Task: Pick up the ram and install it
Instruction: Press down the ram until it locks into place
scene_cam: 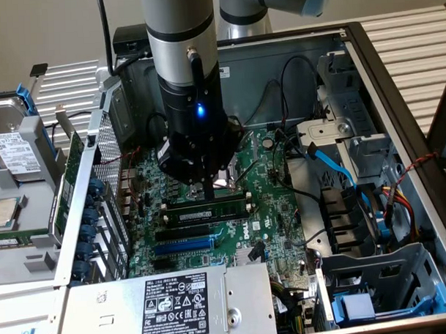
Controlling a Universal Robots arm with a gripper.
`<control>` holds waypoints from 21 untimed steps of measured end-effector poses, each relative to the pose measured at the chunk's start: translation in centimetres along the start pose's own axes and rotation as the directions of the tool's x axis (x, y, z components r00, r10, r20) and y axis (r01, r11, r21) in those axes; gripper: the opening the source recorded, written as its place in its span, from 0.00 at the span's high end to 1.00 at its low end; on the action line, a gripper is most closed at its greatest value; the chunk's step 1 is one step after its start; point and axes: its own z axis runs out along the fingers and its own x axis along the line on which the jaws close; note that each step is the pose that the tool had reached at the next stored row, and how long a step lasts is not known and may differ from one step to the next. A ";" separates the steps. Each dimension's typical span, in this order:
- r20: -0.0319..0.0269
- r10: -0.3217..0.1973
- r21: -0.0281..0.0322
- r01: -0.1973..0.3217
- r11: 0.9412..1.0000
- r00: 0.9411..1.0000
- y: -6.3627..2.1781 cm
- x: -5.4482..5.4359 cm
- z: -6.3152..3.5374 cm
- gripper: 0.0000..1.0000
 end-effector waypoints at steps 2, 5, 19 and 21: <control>0.000 0.032 0.001 -0.032 1.000 1.000 0.00 0.0 0.00 0.90; 0.000 0.078 0.002 -0.078 0.997 0.997 0.00 0.0 0.00 0.90; 0.002 0.260 0.006 -0.260 0.966 0.966 0.00 0.0 0.00 0.90; 0.002 0.260 0.006 -0.260 0.965 0.965 0.00 0.0 0.00 0.90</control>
